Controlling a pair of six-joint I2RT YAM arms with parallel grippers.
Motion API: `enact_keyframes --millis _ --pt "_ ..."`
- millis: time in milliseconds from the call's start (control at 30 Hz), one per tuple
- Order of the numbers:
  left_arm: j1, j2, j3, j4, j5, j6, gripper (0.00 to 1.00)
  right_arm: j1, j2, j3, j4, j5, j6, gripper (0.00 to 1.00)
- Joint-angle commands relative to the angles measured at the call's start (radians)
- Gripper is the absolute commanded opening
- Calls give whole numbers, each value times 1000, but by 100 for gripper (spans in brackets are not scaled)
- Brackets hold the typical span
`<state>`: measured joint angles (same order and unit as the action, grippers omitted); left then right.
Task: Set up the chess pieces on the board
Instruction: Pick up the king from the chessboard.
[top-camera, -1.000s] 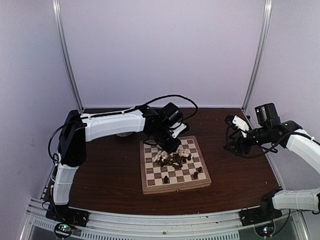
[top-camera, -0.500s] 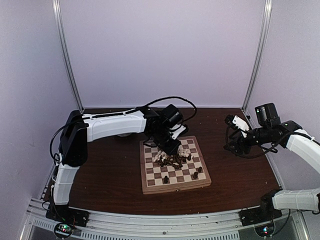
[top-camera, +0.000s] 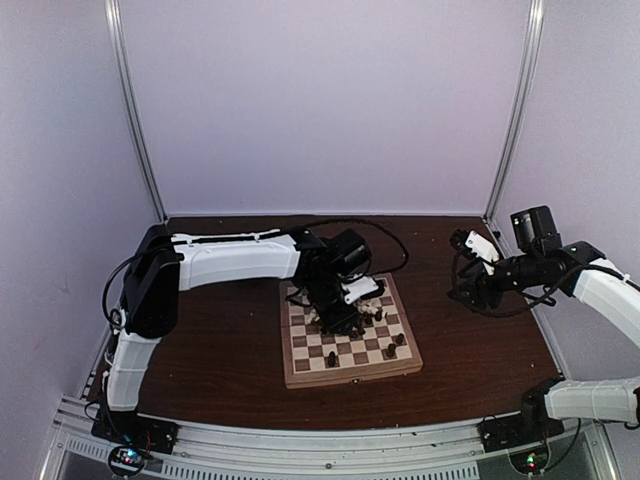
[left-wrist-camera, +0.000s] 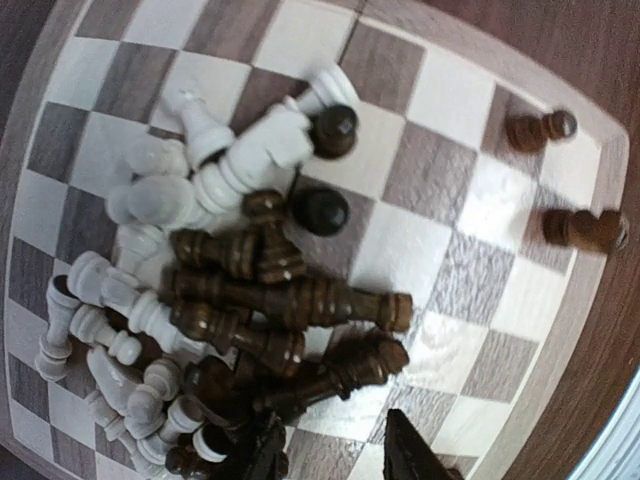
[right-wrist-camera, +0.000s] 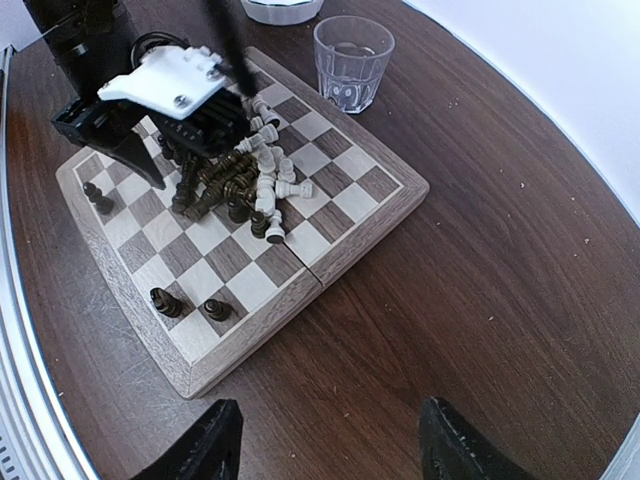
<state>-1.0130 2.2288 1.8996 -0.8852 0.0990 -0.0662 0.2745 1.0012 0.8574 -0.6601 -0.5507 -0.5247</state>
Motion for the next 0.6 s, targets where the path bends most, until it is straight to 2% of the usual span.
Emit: enact_keyframes --millis 0,167,567 --pt "-1 -53 -16 -87 -39 268 39 -8 -17 -13 17 7 -8 63" --pt "3 -52 -19 -79 -24 368 41 -8 -24 -13 13 8 -9 63" --pt "2 -25 -10 -23 -13 479 40 -8 -31 -14 9 7 -15 63"
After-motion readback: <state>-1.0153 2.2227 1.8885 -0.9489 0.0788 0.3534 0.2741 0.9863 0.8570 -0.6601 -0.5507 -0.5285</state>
